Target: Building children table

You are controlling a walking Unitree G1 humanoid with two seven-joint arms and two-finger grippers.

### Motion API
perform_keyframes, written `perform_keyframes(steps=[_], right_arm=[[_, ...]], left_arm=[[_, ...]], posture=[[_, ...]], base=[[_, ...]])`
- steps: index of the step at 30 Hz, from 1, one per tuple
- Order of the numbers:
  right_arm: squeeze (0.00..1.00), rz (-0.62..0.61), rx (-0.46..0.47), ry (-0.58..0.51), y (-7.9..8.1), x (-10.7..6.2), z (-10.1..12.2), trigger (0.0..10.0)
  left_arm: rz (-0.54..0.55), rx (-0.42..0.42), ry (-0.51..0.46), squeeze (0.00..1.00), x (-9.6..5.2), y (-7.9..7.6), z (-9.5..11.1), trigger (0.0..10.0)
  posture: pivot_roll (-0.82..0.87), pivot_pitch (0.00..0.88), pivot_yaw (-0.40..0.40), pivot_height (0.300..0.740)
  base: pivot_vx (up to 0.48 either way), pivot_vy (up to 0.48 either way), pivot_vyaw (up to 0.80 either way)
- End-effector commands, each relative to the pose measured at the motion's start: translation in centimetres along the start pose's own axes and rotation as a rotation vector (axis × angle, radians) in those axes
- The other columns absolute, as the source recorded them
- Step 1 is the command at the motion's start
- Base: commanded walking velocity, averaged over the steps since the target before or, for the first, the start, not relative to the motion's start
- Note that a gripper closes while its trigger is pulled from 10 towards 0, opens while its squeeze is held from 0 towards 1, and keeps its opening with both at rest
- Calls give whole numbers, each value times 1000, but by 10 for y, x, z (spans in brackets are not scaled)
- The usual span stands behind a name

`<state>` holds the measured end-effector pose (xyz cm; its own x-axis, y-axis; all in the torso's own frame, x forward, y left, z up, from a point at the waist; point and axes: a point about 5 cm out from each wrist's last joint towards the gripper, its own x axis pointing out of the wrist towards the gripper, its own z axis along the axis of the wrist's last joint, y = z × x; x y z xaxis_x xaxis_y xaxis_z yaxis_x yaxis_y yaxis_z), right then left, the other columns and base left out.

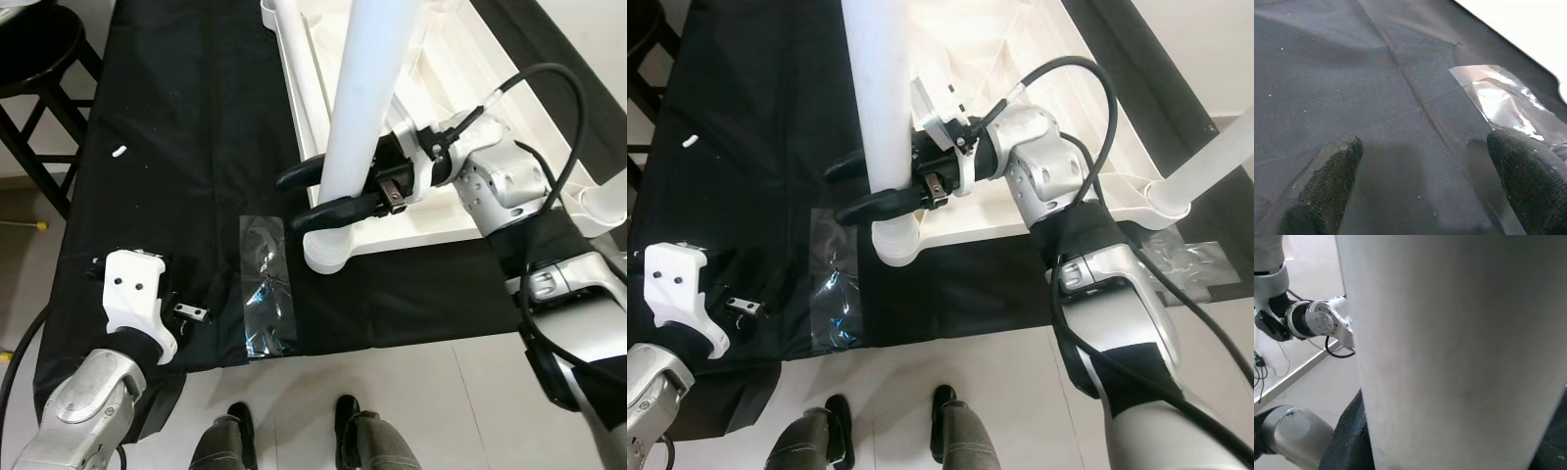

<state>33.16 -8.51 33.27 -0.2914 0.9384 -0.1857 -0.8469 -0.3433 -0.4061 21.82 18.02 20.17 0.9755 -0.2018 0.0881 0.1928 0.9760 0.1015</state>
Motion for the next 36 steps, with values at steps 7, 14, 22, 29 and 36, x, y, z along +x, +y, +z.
perform_keyframes(steps=[7, 14, 22, 29, 36], right_arm=[[0, 1, 88, 55, 1, 0, -22, 10000], [0, 8, 100, 71, 0, -3, -21, 10000], [0, 19, 127, 43, 2, 0, -25, 10000], [0, -103, 162, 100, 5, -3, -44, 10000], [0, -423, 258, 269, 7, -2, -66, 10000]], left_arm=[[29, 37, 7, 0, -7, -2, -4, 10000], [45, 48, -4, 0, -10, -3, -4, 10000], [50, 52, -11, 0, -9, -5, -4, 10000], [58, 52, -15, 0, -8, -5, -5, 10000], [61, 45, -18, 0, -5, -3, -6, 10000]], posture=[[58, 451, -55, 740], [54, 463, -57, 740], [48, 465, -62, 740], [41, 463, -59, 740], [25, 453, -54, 740]], base=[[0, 0, 0], [0, 0, 0], [0, 0, 0], [0, 0, 0], [0, 0, 0]])
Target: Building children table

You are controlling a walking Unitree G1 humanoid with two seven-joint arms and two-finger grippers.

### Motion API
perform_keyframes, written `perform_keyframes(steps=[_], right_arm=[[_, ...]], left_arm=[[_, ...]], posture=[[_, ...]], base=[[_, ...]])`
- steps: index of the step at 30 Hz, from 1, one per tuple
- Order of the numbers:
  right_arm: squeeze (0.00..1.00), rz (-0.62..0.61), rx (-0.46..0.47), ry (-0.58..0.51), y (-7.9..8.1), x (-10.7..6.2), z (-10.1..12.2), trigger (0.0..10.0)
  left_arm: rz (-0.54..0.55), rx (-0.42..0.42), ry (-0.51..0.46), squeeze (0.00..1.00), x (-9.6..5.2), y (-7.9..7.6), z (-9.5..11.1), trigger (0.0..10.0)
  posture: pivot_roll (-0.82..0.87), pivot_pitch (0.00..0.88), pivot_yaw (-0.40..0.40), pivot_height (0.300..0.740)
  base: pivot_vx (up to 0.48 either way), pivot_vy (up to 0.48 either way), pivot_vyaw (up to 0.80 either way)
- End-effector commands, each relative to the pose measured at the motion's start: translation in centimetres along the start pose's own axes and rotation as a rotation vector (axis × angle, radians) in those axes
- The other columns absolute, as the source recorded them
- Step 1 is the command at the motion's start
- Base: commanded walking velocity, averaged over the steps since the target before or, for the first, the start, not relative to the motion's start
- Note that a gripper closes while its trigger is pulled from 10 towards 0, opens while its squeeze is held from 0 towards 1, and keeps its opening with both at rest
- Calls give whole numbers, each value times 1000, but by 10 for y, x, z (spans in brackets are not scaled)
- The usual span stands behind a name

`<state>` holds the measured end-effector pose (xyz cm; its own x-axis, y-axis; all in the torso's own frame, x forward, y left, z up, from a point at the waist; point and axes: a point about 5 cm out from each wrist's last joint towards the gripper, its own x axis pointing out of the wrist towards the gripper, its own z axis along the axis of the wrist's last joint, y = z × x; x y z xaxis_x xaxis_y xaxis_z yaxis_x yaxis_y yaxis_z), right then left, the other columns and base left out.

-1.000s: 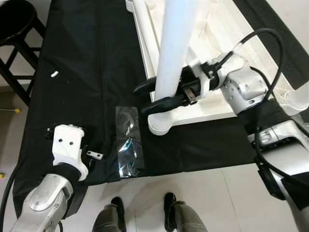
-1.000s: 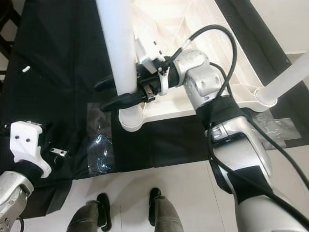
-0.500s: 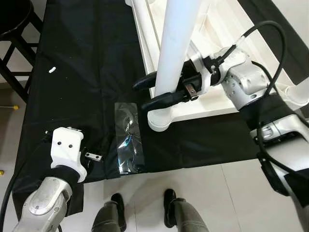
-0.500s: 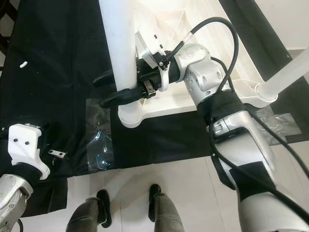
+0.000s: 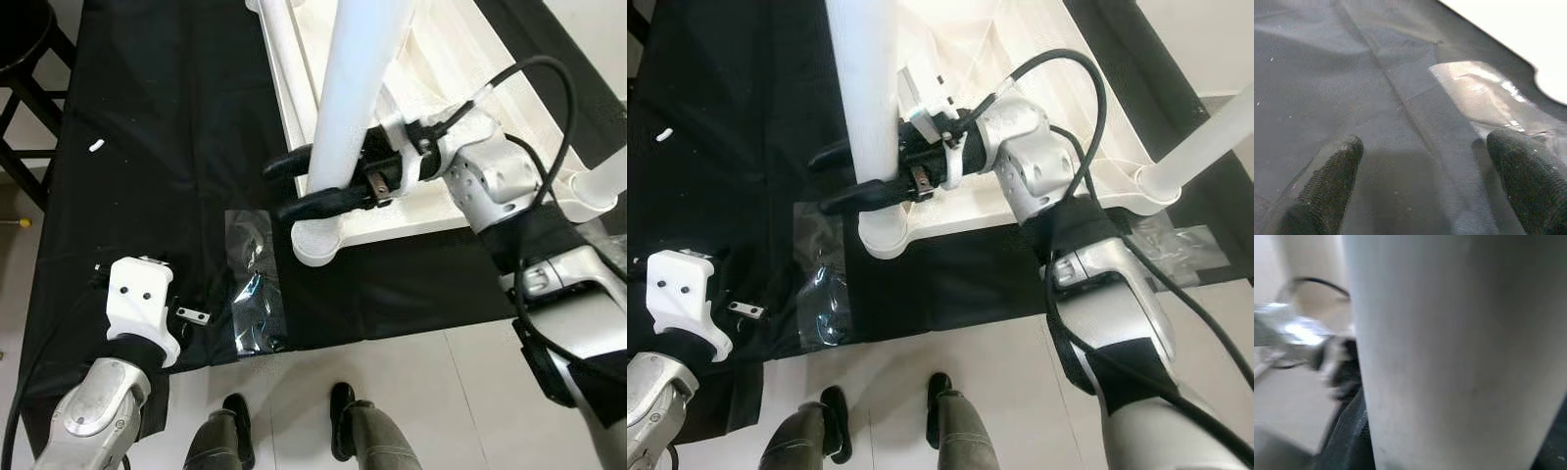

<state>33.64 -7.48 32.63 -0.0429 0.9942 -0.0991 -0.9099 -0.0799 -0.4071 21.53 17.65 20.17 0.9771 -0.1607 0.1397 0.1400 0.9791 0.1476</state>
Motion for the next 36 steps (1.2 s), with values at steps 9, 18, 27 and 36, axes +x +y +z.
perform_keyframes(steps=[9, 18, 27, 36], right_arm=[[0, -990, 438, 325, 40, -25, -100, 10000], [0, -1095, 494, 297, 75, 6, -102, 10000], [0, -1248, 476, 305, 70, 5, -95, 10000], [0, -1276, 410, 303, 67, 7, -99, 10000]], left_arm=[[61, -43, -1, 0, 3, 14, 0, 10000], [89, 6, -70, 0, 13, 34, 19, 10000], [5, -52, -263, 0, 43, 41, 68, 10000], [-358, -210, -449, 0, 67, 25, 126, 10000]], posture=[[-2, 435, -61, 740], [14, 395, -35, 740], [18, 322, -28, 740], [6, 249, -24, 740]], base=[[0, 0, 0], [0, 0, 0], [0, 0, 0], [0, 0, 0]])
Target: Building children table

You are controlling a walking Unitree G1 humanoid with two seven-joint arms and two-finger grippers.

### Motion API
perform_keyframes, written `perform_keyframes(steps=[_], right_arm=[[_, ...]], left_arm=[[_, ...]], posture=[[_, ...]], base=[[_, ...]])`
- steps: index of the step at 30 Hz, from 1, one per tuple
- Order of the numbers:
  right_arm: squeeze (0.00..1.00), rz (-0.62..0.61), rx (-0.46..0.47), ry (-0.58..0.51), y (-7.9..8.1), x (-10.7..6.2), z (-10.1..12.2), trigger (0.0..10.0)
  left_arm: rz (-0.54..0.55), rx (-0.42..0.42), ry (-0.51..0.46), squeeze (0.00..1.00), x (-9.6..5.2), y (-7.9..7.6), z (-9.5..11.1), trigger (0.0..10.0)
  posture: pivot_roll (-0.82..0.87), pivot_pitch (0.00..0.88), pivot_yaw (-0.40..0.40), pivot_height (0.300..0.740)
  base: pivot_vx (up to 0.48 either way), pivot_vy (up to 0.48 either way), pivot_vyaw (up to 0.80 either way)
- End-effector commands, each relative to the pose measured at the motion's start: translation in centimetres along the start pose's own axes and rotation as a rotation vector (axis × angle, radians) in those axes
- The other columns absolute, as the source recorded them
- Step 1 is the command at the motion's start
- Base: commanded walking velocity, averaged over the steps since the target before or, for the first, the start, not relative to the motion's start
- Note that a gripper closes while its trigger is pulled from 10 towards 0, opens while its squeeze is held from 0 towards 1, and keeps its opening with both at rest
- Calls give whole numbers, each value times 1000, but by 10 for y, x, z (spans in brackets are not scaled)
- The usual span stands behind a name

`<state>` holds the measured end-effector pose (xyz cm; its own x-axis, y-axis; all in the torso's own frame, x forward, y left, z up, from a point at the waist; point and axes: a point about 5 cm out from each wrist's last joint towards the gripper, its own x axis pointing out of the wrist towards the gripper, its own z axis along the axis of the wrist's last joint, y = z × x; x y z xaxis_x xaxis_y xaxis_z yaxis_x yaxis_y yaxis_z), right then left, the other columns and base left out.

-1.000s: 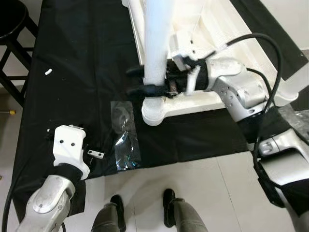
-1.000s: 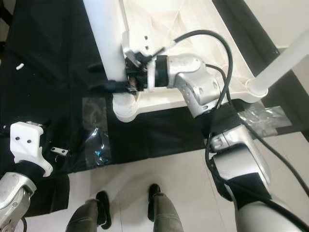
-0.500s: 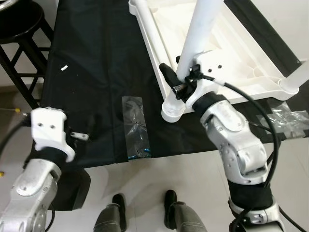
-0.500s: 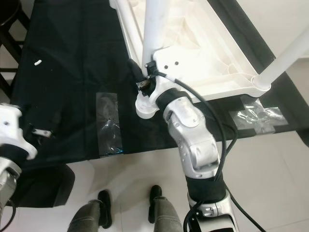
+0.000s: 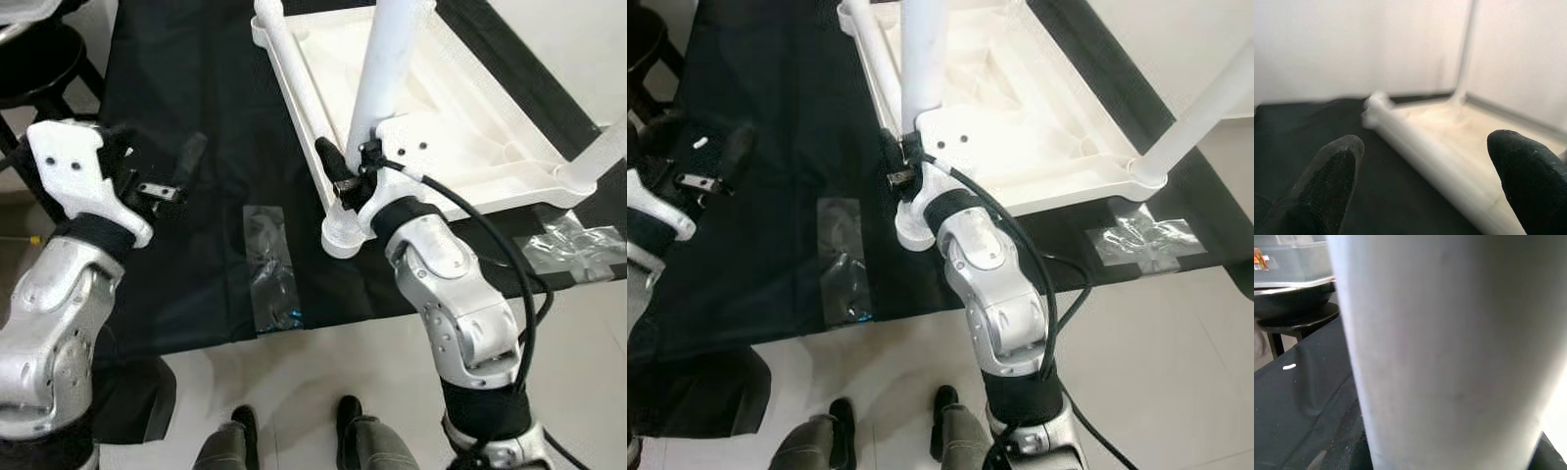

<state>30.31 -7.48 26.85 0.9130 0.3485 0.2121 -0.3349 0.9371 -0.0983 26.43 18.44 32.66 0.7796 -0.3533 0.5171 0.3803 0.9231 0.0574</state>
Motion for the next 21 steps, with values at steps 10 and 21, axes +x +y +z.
perform_keyframes(steps=[10, 21], right_arm=[[0, -15, 5, 256, 3, 8, -61, 10000], [0, 29, 13, 185, 21, 19, -50, 10000]], left_arm=[[-625, -228, 7, 0, 43, -50, 24, 10000], [-636, -185, 109, 0, 92, -71, 3, 10000]], posture=[[7, 185, 0, 740], [14, 151, 39, 740]], base=[[0, 0, 0], [0, 0, 0]])
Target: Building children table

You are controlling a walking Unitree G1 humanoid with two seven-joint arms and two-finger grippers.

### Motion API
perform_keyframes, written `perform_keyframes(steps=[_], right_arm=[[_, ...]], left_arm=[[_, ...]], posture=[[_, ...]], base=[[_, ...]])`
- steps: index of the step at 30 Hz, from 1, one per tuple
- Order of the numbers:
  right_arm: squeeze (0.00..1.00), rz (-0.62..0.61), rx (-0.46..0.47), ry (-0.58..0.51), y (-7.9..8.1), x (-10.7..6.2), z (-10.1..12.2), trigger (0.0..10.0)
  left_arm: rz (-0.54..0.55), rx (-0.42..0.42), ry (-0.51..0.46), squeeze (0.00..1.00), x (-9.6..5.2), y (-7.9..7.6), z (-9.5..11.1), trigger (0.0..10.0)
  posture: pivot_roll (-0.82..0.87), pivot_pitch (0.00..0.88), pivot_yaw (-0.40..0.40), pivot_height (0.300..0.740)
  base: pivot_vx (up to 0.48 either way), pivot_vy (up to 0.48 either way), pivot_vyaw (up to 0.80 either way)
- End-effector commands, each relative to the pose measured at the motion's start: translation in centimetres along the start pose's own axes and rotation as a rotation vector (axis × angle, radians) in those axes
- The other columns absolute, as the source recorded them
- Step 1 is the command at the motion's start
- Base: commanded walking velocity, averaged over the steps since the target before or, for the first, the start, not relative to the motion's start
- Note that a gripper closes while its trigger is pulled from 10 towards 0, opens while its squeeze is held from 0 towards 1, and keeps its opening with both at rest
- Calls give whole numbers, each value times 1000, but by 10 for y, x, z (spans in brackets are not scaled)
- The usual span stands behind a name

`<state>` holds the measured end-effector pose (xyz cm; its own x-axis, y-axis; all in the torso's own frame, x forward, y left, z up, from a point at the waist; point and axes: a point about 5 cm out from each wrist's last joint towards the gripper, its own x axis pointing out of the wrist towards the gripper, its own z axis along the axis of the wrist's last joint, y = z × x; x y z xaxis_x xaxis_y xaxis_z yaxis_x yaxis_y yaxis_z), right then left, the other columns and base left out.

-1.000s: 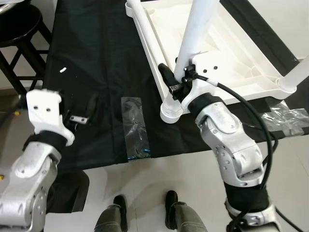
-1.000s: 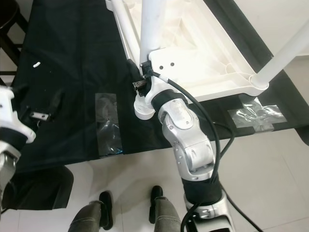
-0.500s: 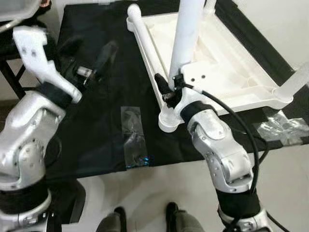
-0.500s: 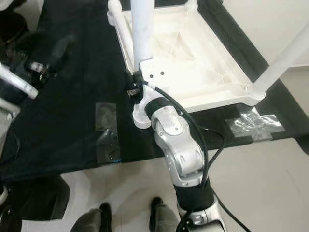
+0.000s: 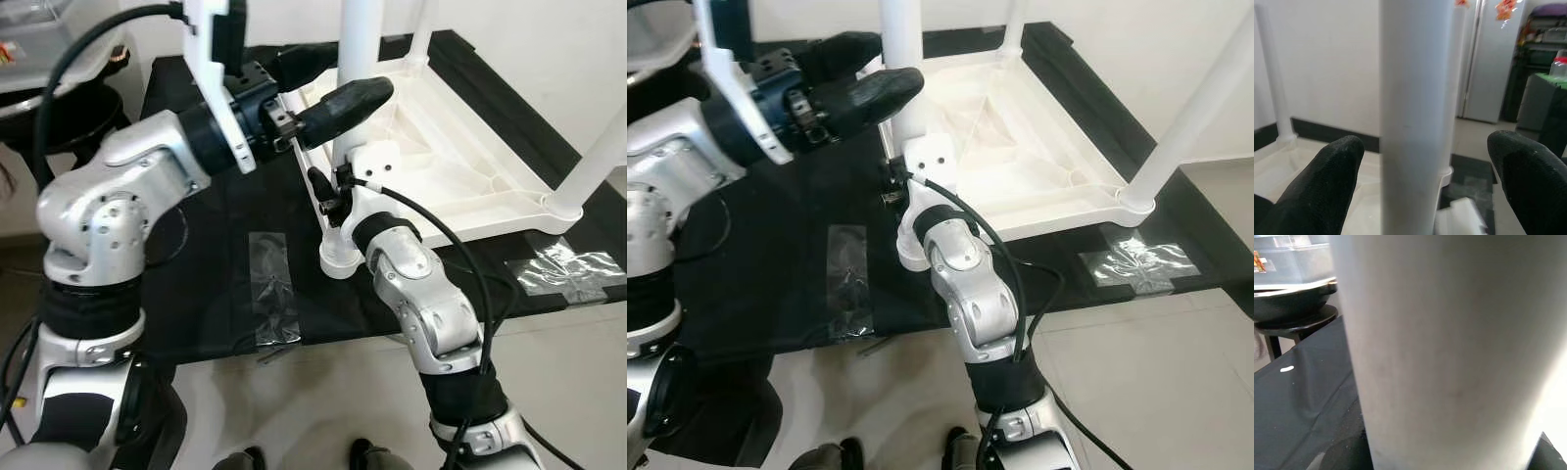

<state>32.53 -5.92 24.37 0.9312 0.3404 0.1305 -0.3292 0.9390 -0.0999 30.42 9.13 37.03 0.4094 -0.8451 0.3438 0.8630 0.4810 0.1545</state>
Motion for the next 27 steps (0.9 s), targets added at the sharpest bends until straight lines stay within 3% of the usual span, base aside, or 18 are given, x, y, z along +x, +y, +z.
perform_keyframes(steps=[1, 3, 8, 9, 10, 22, 23, 25, 26, 27], right_arm=[[0, 35, 14, 101, 11, 1, -21, 10000], [0, 40, 15, 92, 12, 1, -20, 10000], [0, 39, 16, 86, 13, 1, -21, 10000], [0, 38, 17, 85, 13, 2, -21, 10000], [0, 38, 19, 83, 13, 2, -21, 10000], [0, 40, 27, 66, 12, 4, -19, 10000], [63, 61, 24, 47, 10, 5, -16, 10000], [63, 68, 18, 37, 9, 5, -15, 10000], [1000, 120, 43, 0, 7, 6, -8, 10000], [1000, 178, 65, -40, 5, 7, -1, 10000]], left_arm=[[8, 20, 5, 0, 6, 1, 0, 10000], [41, 32, 25, 0, 19, 7, -3, 10000], [40, 21, 36, 0, 28, 11, -1, 10000], [38, 20, 37, 0, 30, 12, 0, 8196], [30, 14, 29, 0, 33, 12, 1, 0], [-24, 5, 4, 0, 41, 10, 7, 0], [-30, 1, 1, 0, 41, 10, 8, 0], [-32, 1, 0, 0, 41, 10, 8, 0], [-36, 0, 0, 0, 42, 9, 8, 0], [-39, -1, 0, 0, 42, 9, 8, 0]], posture=[[14, 151, 39, 740], [13, 153, 49, 740], [12, 154, 52, 740], [12, 154, 52, 740], [11, 154, 54, 740], [11, 158, 52, 740], [10, 158, 51, 740], [10, 158, 51, 740], [13, 159, 49, 740], [13, 160, 49, 740]], base=[[0, 0, 0], [0, 0, 0], [0, 0, 0], [0, 0, 0], [0, 0, 0], [0, 0, 0], [0, 0, 0], [0, 0, 0], [0, 0, 0], [0, 0, 0]])
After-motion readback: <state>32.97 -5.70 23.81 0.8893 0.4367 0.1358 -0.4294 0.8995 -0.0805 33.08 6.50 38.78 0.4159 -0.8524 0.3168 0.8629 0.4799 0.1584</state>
